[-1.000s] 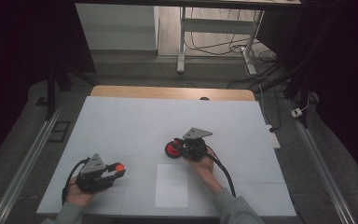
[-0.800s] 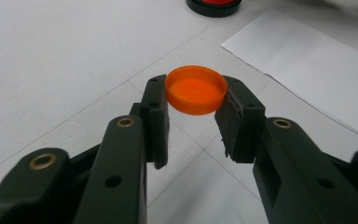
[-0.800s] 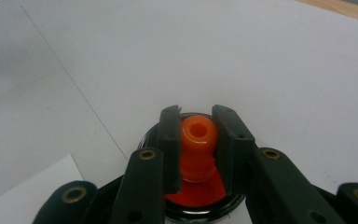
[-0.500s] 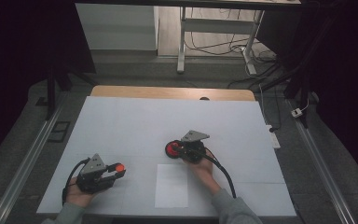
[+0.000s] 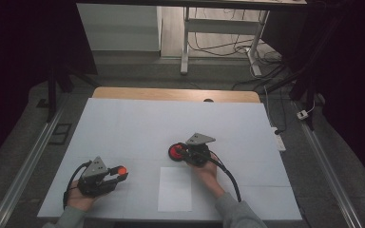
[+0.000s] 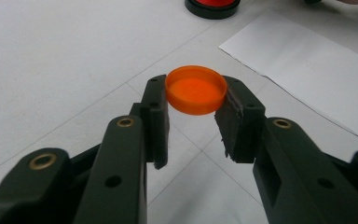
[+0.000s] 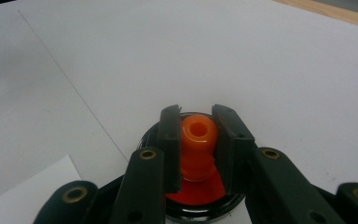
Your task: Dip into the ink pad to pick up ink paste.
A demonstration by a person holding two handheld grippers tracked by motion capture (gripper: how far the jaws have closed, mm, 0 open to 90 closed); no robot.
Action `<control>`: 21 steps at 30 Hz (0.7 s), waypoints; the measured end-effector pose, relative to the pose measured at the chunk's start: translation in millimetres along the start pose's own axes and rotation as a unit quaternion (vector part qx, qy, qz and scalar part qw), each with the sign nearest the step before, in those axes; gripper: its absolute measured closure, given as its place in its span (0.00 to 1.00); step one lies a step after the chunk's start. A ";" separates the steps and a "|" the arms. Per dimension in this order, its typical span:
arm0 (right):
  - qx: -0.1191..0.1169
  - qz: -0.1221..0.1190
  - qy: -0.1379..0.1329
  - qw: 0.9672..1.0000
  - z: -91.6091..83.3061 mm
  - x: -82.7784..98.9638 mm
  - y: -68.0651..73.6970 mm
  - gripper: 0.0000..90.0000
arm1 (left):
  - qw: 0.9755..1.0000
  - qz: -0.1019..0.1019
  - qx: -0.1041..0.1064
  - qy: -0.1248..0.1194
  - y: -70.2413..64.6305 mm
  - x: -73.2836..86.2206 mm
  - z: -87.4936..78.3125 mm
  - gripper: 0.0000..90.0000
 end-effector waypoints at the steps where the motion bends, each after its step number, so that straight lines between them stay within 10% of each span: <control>1: -0.003 0.001 -0.003 1.000 0.3 0.0 0.1 0.81 | 1.000 0.000 0.000 0.000 0.0 0.0 -0.1 0.72; 21: -0.013 0.033 -0.022 0.999 -5.9 -3.7 -5.5 0.81 | 1.000 -0.001 -0.005 -0.003 3.2 0.6 -1.4 0.72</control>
Point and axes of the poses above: each handheld gripper's, and its own axes: z roughly forward along the jaws, x roughly out of its underside, y roughly to its left, the point moved 4 cm from there along z, roughly forward along the jaws, and after that the axes turned 4 degrees about z, right-handed, at the moved point
